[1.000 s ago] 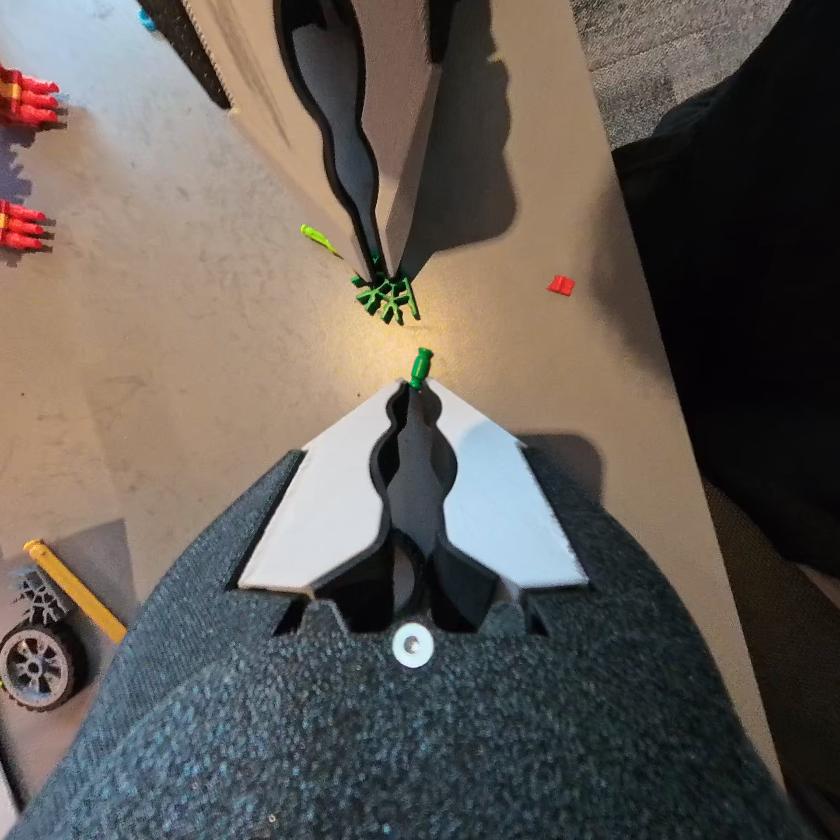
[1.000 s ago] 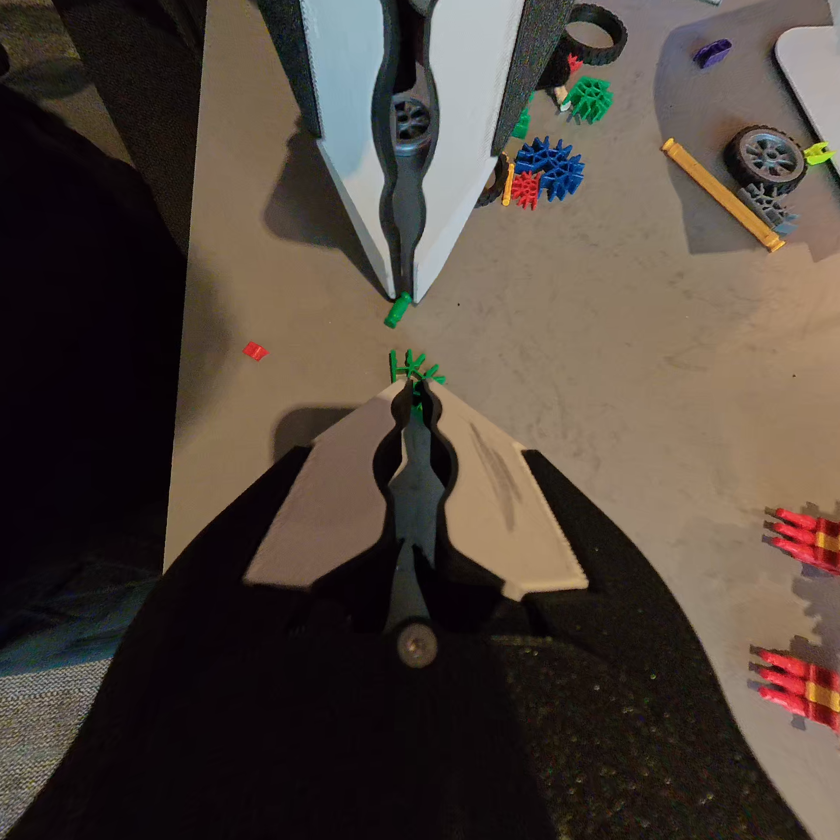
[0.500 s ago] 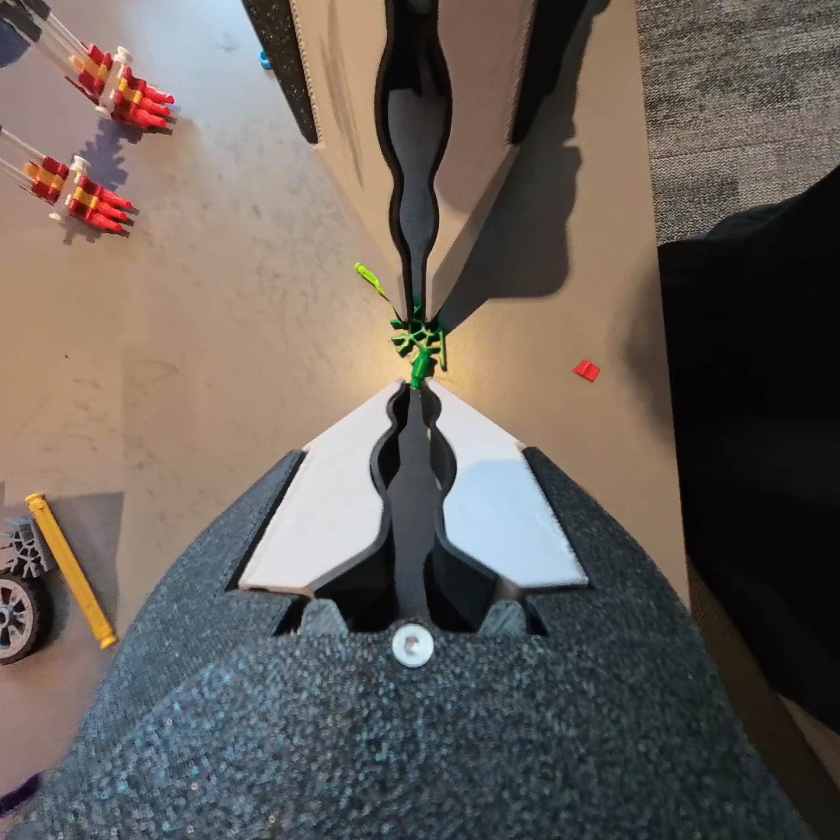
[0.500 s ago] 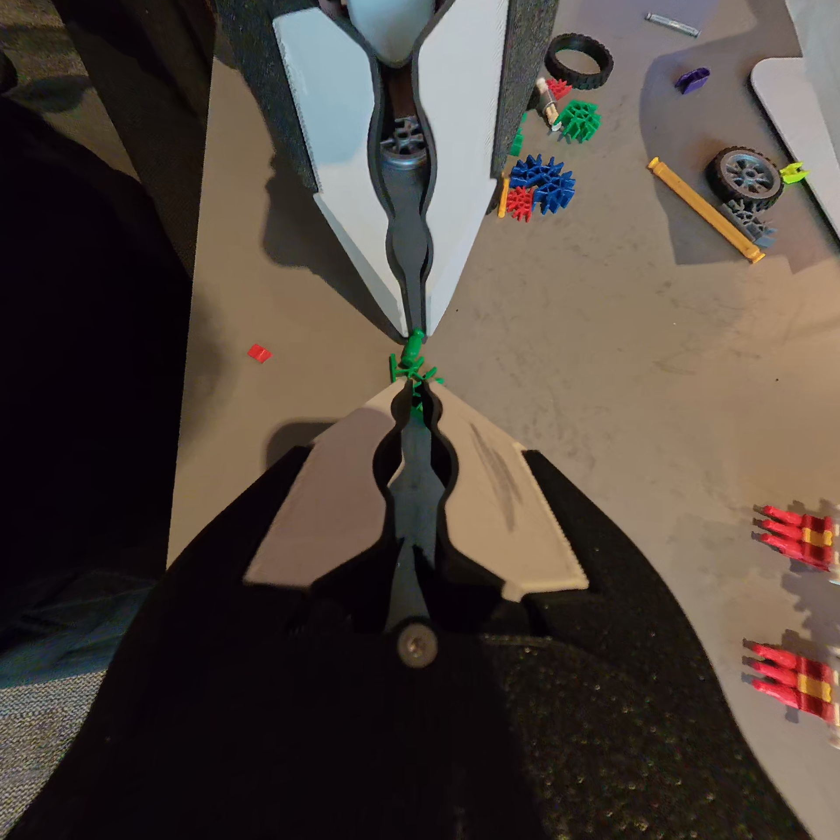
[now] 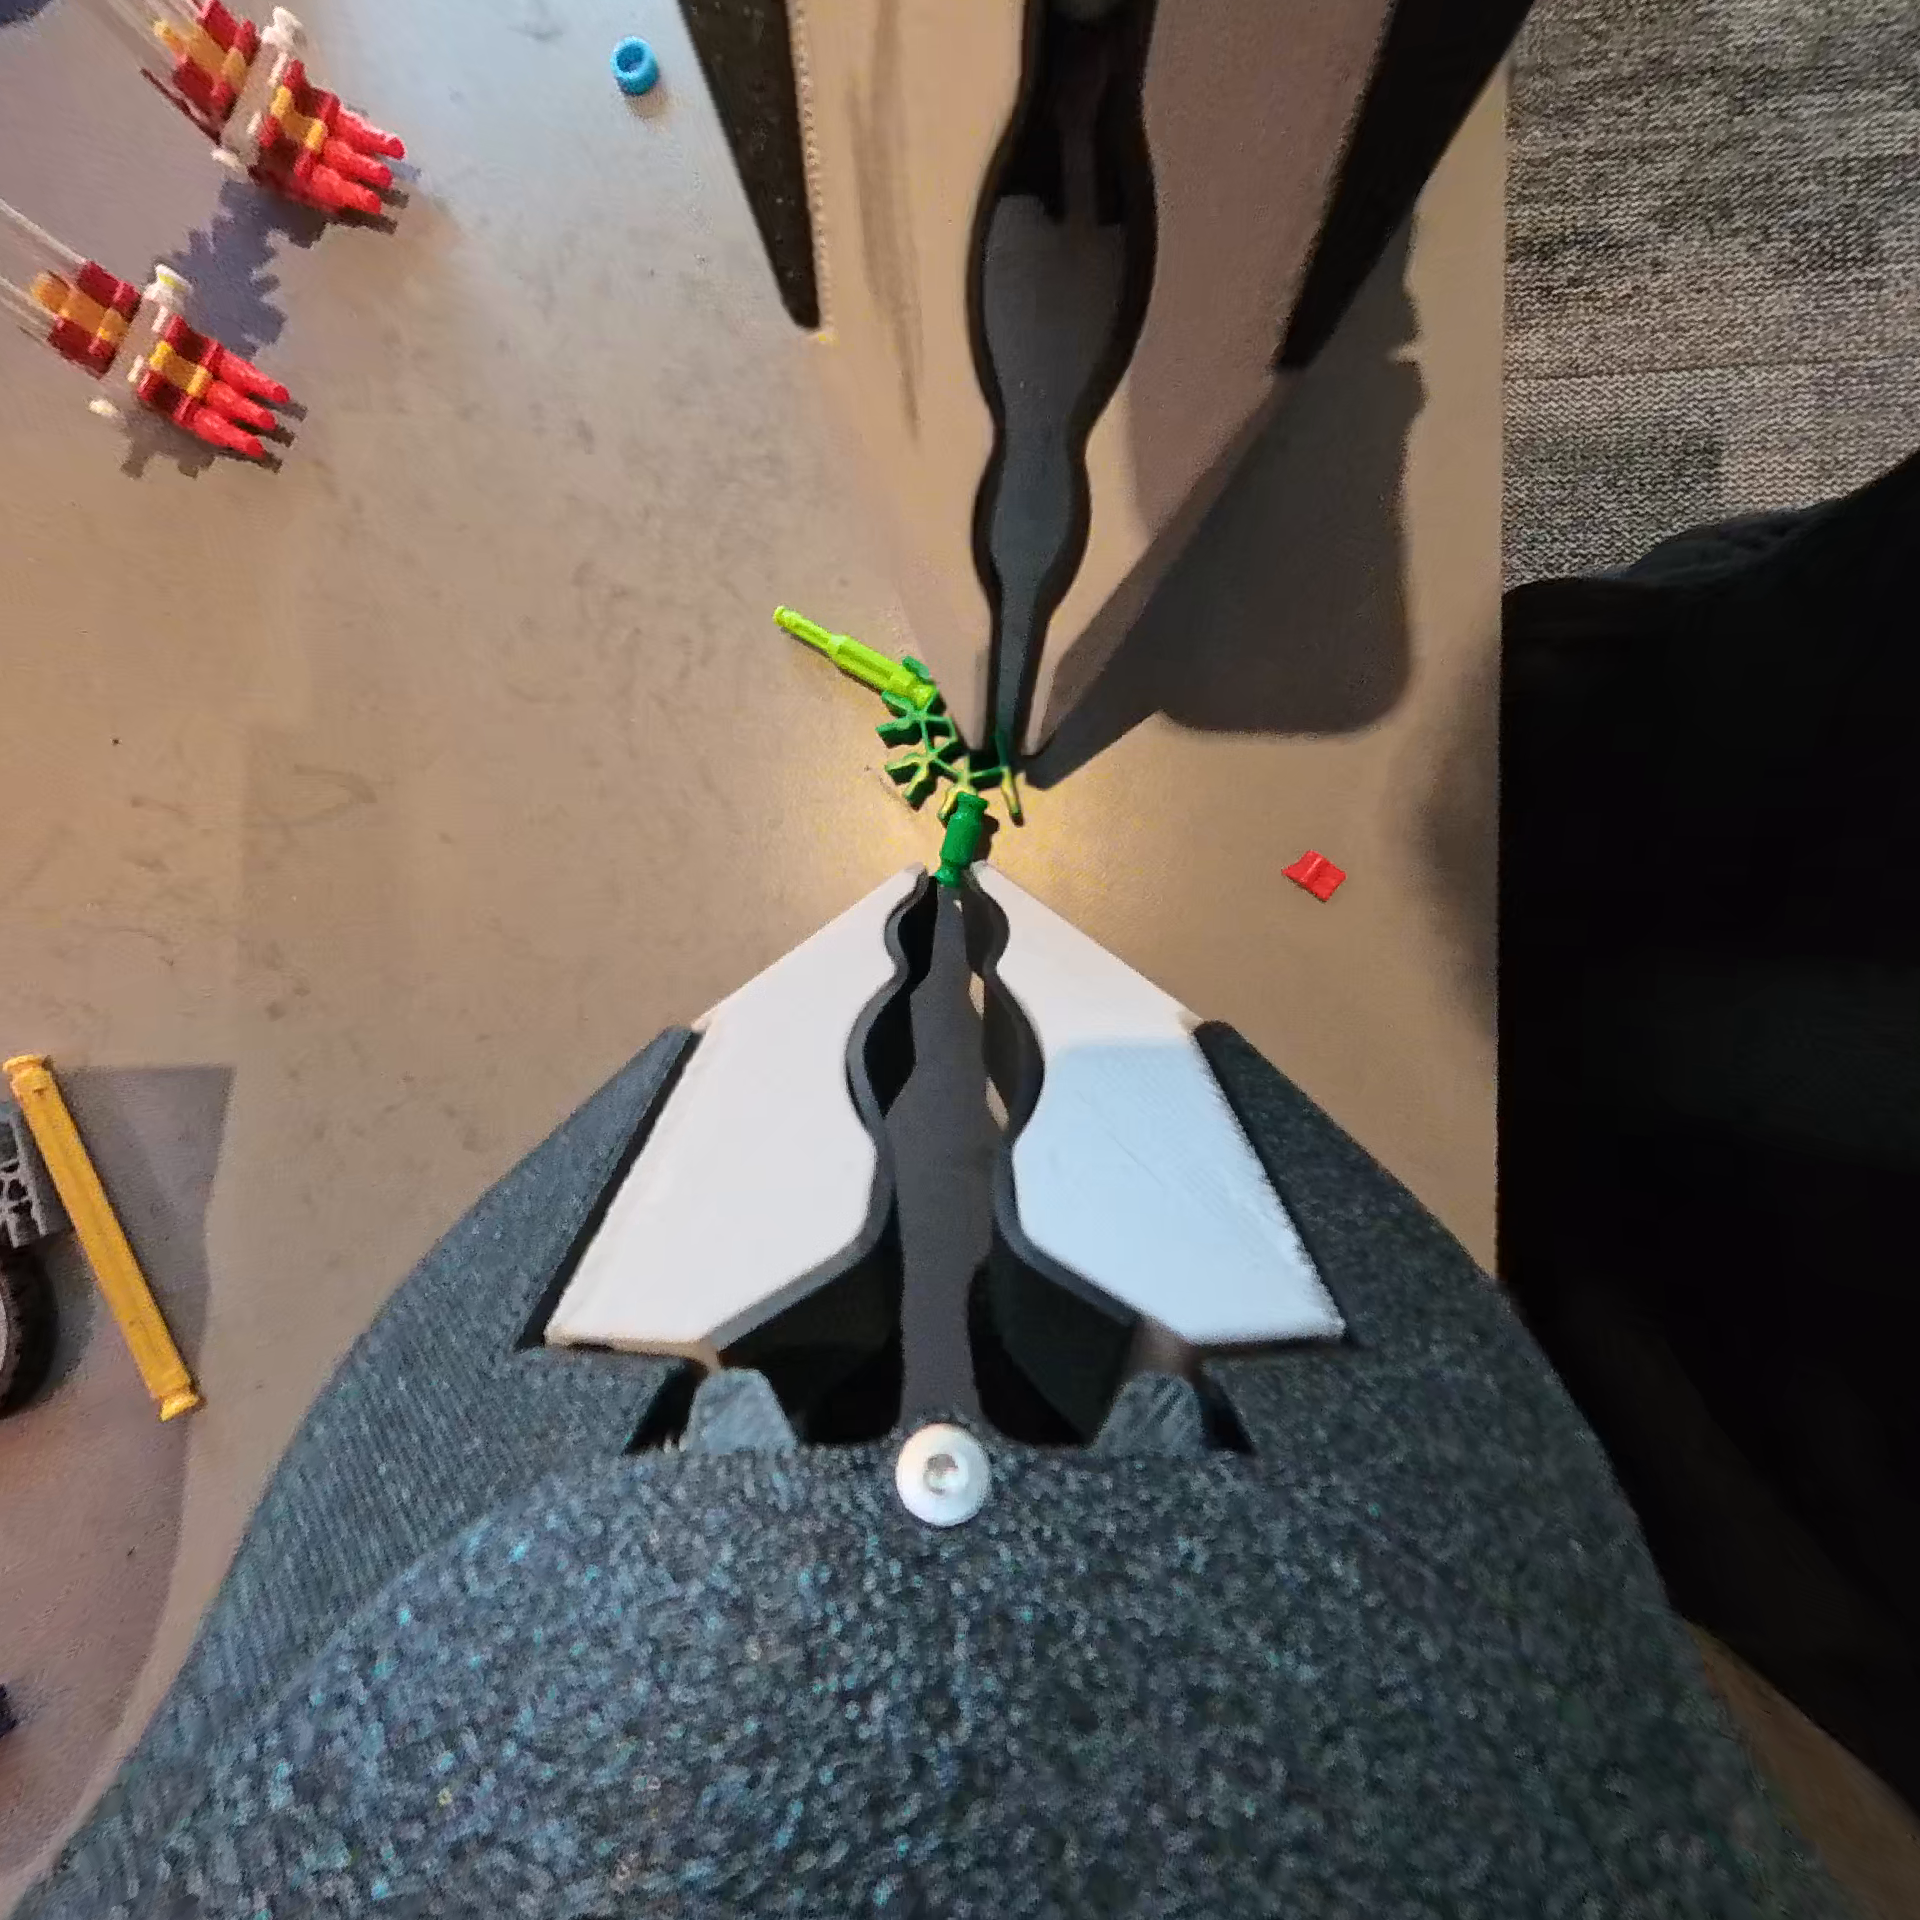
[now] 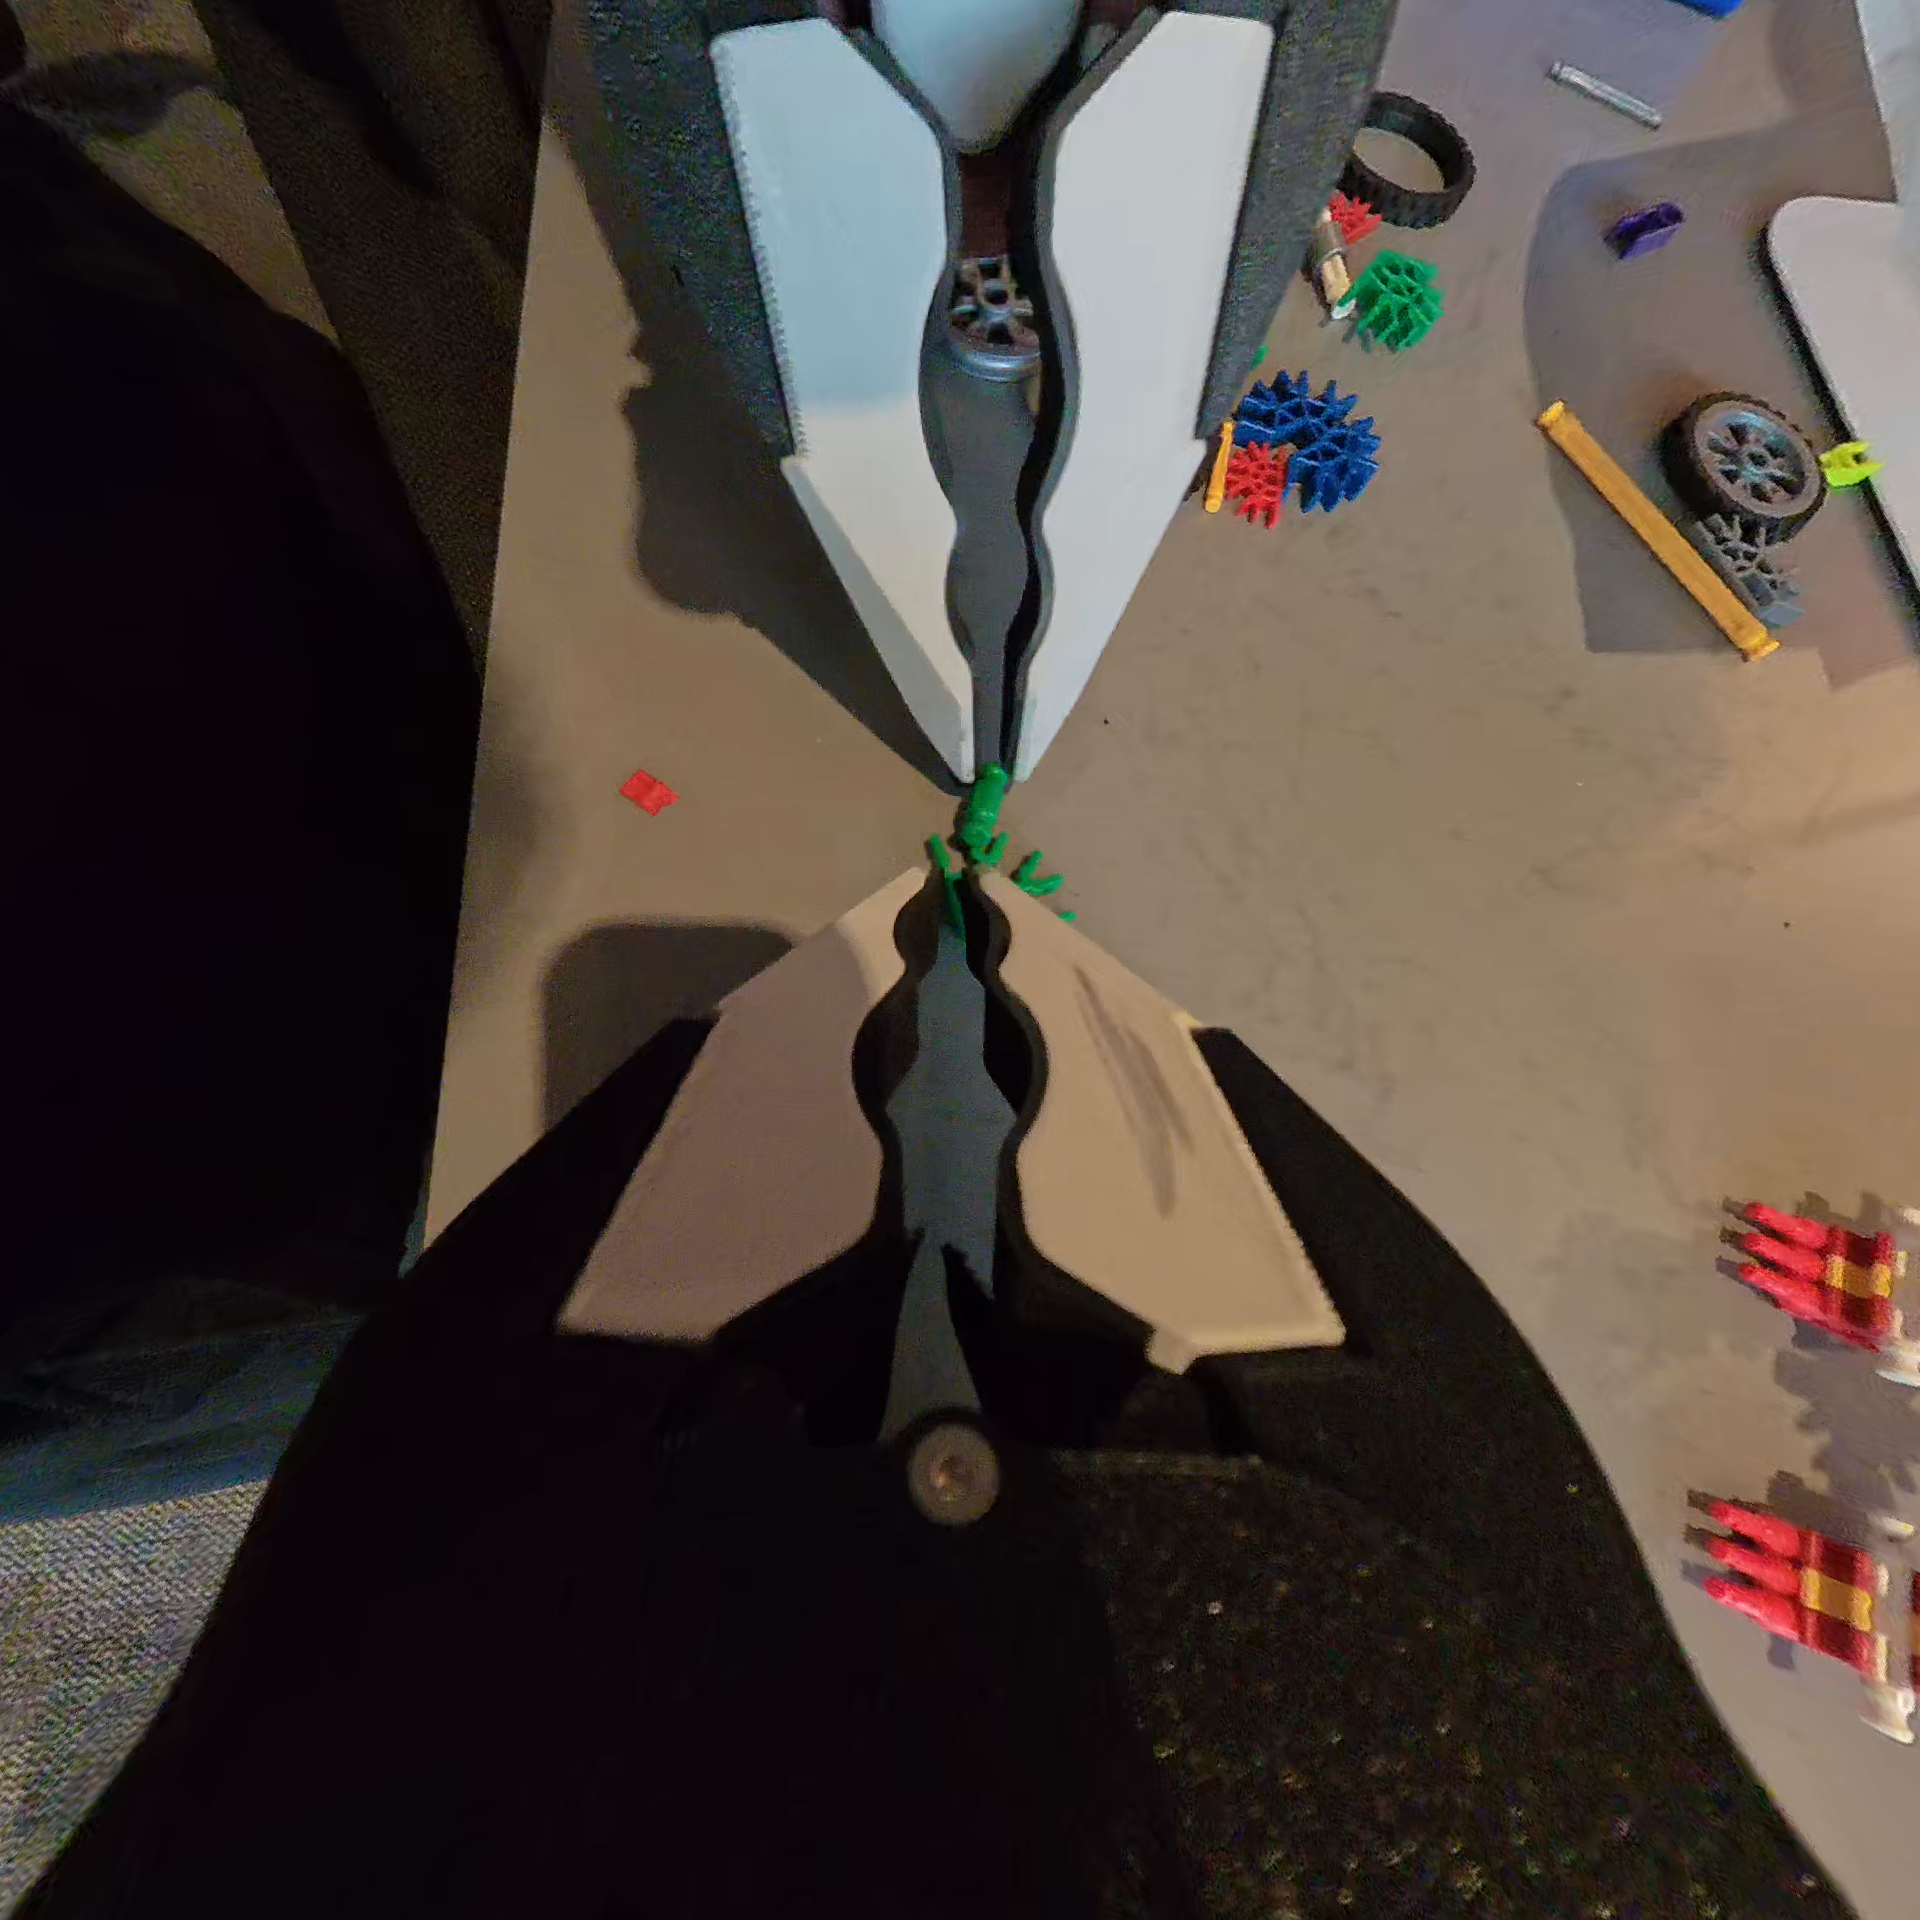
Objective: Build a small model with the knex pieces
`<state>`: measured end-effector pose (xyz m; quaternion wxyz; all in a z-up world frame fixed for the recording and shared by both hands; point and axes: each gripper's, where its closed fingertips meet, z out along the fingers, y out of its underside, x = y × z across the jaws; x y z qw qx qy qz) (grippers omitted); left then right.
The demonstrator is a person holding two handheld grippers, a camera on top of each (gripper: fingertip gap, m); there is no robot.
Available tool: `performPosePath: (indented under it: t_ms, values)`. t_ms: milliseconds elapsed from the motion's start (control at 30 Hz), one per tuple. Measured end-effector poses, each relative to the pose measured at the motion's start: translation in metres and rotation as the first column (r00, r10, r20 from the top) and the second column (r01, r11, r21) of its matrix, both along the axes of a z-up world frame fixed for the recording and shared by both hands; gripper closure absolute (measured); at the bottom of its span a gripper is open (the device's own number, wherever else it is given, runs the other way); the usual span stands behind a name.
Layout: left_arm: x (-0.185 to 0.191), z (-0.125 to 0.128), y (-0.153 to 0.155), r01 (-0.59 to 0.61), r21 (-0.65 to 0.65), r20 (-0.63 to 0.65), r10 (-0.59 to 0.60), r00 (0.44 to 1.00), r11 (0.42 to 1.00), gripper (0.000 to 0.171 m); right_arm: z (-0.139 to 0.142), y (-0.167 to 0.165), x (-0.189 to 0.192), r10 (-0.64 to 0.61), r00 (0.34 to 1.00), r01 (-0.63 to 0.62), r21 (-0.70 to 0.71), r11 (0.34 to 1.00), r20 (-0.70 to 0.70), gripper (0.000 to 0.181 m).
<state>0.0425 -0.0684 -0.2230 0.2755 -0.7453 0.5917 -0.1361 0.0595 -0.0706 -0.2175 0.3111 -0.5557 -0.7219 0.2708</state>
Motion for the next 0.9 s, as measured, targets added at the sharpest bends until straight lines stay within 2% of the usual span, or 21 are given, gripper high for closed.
performPosePath:
  t_ms: [900]
  values:
    - [-0.005, -0.004, 0.003, -0.091, 0.035, -0.049, 0.093, 0.994, 0.995, 0.171, 0.0, 0.006, -0.013, -0.05, 0.999, 0.05, 0.012, 0.999, -0.015, 0.179]
